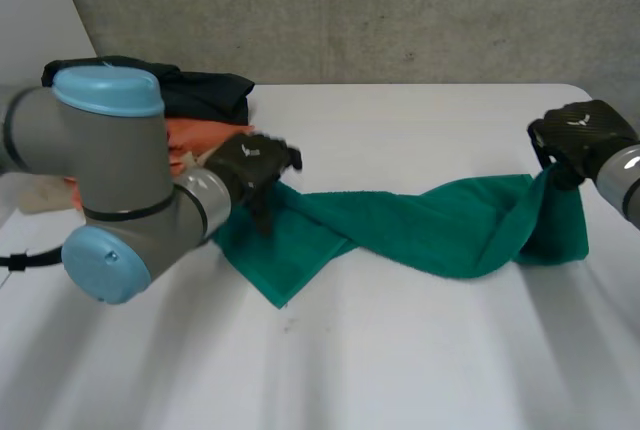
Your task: Fold the laundry.
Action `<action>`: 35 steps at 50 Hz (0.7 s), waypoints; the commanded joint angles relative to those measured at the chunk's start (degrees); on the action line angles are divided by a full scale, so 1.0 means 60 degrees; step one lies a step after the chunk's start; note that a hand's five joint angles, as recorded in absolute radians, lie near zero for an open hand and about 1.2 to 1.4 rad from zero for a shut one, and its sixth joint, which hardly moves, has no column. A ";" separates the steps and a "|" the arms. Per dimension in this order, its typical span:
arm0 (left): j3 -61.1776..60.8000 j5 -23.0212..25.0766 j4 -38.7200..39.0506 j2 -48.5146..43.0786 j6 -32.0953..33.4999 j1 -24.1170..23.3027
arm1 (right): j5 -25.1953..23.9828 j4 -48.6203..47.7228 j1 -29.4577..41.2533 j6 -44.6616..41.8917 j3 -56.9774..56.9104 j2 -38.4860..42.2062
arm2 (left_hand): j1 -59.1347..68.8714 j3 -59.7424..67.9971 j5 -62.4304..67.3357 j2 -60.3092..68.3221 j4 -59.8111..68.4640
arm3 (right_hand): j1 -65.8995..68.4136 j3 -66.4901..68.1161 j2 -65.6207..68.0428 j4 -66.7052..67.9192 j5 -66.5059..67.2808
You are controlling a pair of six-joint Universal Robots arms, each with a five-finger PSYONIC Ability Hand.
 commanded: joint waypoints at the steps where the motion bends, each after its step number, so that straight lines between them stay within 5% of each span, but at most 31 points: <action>1: 0.0033 -0.0368 -0.1482 -0.0868 -0.0310 -0.0495 | -0.0288 -0.0534 0.0413 0.0678 0.0082 -0.0005 | 0.1475 0.1524 0.1532 0.1504 0.1531 | 0.2370 0.2159 0.2132 0.2180 0.2270; 12: 0.0239 -0.1247 -0.0679 -0.1455 -0.0208 -0.0744 | -0.0332 -0.0534 0.0399 0.0678 0.0067 0.0083 | 0.2905 0.2954 0.2962 0.2934 0.2961 | 0.2370 0.2159 0.2132 0.2180 0.2270; 32: 0.0429 -0.1409 0.0011 -0.1880 0.0451 -0.0817 | -0.0376 -0.0534 0.0648 0.0342 0.0184 0.0215 | 0.2988 0.3037 0.3045 0.3017 0.3044 | 0.2370 0.2159 0.2132 0.2180 0.2270; 35: 0.0443 -0.1438 0.0215 -0.1909 0.0525 -0.0832 | -0.0376 -0.0534 0.0677 0.0298 0.0214 0.0215 | 0.5661 0.5710 0.5719 0.5690 0.5718 | 0.2370 0.2159 0.2132 0.2180 0.2270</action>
